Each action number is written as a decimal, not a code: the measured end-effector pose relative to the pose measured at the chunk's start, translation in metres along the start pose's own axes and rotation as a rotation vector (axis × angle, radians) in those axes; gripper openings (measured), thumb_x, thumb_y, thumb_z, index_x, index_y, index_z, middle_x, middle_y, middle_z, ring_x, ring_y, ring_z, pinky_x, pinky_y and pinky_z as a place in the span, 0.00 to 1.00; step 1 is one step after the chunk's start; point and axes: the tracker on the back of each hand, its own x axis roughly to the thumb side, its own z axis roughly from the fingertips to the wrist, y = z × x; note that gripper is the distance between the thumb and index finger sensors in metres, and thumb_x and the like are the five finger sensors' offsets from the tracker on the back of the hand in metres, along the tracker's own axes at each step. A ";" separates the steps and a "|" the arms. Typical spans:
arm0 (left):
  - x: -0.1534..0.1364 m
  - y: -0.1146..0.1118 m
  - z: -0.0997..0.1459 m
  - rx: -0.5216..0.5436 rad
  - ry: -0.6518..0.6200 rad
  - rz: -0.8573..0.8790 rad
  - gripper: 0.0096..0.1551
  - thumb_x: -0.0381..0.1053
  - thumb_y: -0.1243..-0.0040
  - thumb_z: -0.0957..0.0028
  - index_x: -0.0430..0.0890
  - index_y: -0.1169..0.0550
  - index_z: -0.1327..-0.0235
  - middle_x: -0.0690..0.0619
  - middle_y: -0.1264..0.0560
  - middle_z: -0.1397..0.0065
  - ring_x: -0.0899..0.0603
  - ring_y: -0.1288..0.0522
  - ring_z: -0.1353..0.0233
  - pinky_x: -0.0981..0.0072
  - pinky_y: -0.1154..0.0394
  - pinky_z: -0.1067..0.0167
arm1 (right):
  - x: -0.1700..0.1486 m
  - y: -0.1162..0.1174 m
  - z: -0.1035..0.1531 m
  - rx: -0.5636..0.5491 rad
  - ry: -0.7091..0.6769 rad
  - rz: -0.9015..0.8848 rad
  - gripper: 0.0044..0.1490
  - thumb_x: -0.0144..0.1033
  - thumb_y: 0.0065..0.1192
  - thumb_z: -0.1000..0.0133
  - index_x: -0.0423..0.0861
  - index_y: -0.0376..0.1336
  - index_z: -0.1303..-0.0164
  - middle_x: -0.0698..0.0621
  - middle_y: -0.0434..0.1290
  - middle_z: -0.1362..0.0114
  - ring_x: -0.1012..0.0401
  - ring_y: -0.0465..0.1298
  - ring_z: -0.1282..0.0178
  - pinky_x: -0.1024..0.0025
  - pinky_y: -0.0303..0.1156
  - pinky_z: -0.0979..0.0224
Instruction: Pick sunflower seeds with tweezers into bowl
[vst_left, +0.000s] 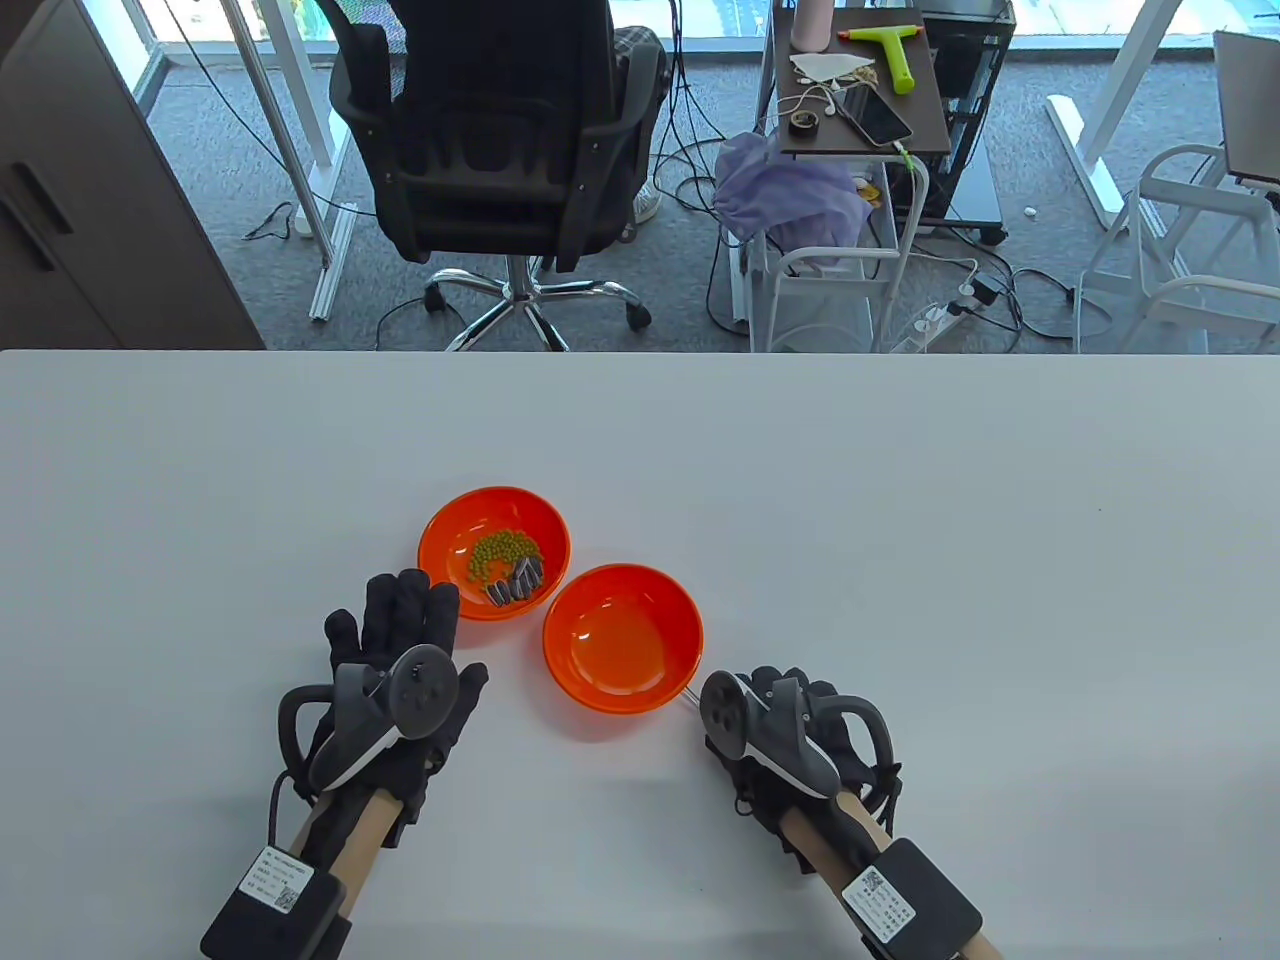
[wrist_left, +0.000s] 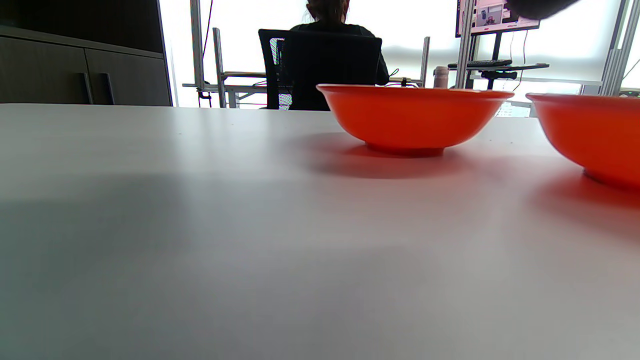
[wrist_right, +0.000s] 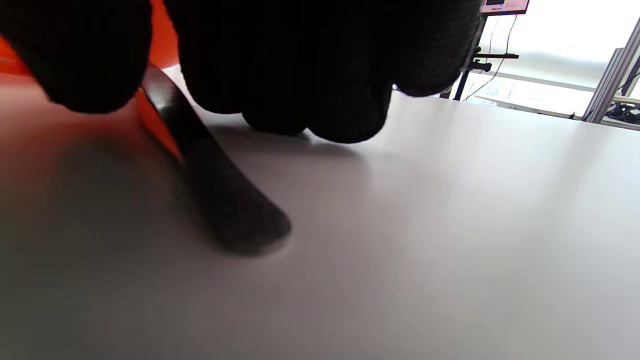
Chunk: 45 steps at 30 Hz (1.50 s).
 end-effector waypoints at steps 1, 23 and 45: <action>0.000 0.000 0.000 -0.001 0.001 0.001 0.46 0.68 0.49 0.50 0.56 0.47 0.20 0.52 0.54 0.12 0.40 0.56 0.11 0.33 0.59 0.22 | 0.002 0.002 0.000 -0.003 -0.008 0.011 0.33 0.59 0.73 0.62 0.58 0.73 0.46 0.55 0.80 0.41 0.54 0.80 0.43 0.55 0.74 0.31; -0.002 0.000 -0.001 -0.012 0.014 0.012 0.46 0.68 0.49 0.50 0.56 0.48 0.20 0.51 0.55 0.12 0.39 0.56 0.11 0.33 0.58 0.22 | -0.065 -0.031 -0.005 -0.111 0.223 -0.284 0.27 0.53 0.58 0.55 0.62 0.64 0.45 0.57 0.82 0.44 0.54 0.86 0.45 0.54 0.78 0.35; -0.003 -0.004 -0.006 -0.042 0.037 0.050 0.46 0.68 0.50 0.49 0.56 0.48 0.20 0.51 0.54 0.12 0.39 0.55 0.11 0.33 0.57 0.22 | -0.111 -0.038 -0.006 -0.403 0.317 -0.623 0.30 0.56 0.61 0.60 0.54 0.79 0.56 0.62 0.83 0.73 0.65 0.80 0.81 0.65 0.83 0.59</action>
